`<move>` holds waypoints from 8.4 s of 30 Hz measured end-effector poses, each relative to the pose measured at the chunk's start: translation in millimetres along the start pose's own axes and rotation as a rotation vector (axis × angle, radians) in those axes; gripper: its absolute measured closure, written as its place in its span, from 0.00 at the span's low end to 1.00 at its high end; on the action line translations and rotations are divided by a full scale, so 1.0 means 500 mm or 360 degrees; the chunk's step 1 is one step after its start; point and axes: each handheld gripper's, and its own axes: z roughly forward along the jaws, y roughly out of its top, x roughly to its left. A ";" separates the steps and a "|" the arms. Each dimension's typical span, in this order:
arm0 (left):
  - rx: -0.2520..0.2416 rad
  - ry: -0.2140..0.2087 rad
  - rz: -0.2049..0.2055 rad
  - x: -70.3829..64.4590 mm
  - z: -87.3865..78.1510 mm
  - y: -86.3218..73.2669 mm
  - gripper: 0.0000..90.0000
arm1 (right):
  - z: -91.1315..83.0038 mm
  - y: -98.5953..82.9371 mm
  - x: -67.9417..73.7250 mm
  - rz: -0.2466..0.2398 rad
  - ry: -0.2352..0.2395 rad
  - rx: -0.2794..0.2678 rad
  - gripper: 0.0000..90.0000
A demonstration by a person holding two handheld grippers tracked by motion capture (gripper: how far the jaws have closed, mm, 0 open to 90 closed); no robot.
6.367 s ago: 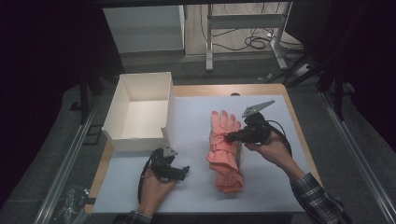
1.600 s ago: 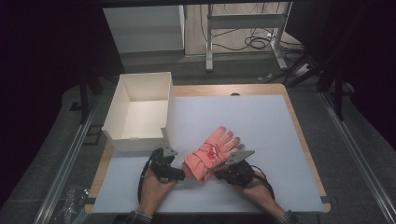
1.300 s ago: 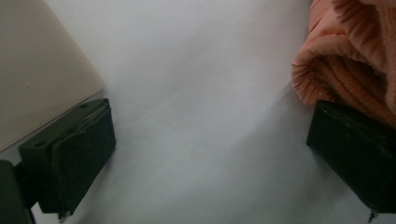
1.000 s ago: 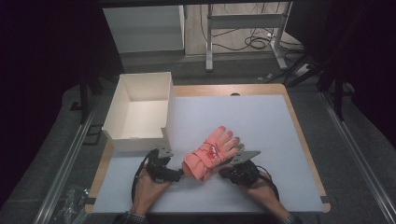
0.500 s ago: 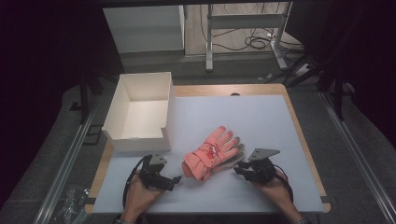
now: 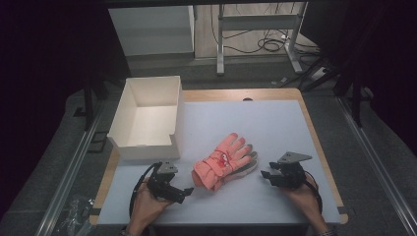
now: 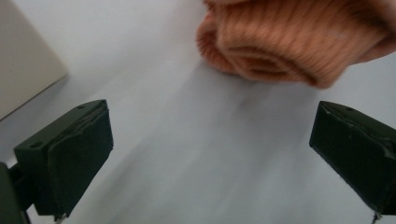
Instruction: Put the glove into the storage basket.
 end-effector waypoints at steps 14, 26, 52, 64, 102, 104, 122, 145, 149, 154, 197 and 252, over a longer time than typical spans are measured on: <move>0.0051 -0.0067 0.0073 -0.020 -0.020 0.066 0.00 | -0.001 -0.009 -0.024 -0.0008 -0.0115 0.0043 0.28; 0.0122 -0.0102 0.0142 -0.043 0.021 0.161 0.00 | 0.000 -0.011 -0.024 -0.0003 -0.0113 0.0031 0.28; 0.0517 -0.0050 0.0252 -0.071 0.190 0.179 0.00 | 0.000 -0.012 -0.023 -0.0003 -0.0115 0.0027 0.28; 0.0555 -0.0032 0.0305 -0.084 0.182 0.178 0.26 | 0.000 -0.012 -0.023 -0.0002 -0.0115 0.0028 0.28; 0.0301 0.0166 0.0068 -0.007 0.088 0.333 0.41 | 0.000 -0.012 -0.023 -0.0001 -0.0111 0.0028 0.28; 0.0295 0.0174 0.0062 -0.004 0.088 0.342 0.41 | 0.000 -0.012 -0.023 -0.0001 -0.0112 0.0028 0.28; 0.0273 0.0346 -0.0070 0.068 0.035 0.421 0.40 | 0.000 -0.012 -0.023 0.0000 -0.0112 0.0023 0.28; 0.0177 0.0637 -0.0395 0.209 -0.079 0.393 0.39 | 0.000 -0.012 -0.023 -0.0001 -0.0113 0.0021 0.28; 0.0176 0.0683 -0.0447 0.229 -0.095 0.380 0.38 | 0.000 -0.012 -0.023 -0.0002 -0.0113 0.0021 0.28; 0.0172 0.0731 -0.0515 0.254 -0.112 0.359 0.38 | 0.000 -0.012 -0.023 -0.0002 -0.0114 0.0022 0.28; 0.0584 0.0700 -0.0763 0.376 0.078 0.254 0.27 | 0.000 -0.012 -0.023 -0.0004 -0.0115 0.0020 0.28; 0.0112 0.0644 -0.0568 0.344 -0.083 0.247 0.05 | 0.000 -0.012 -0.022 -0.0009 -0.0124 0.0020 0.28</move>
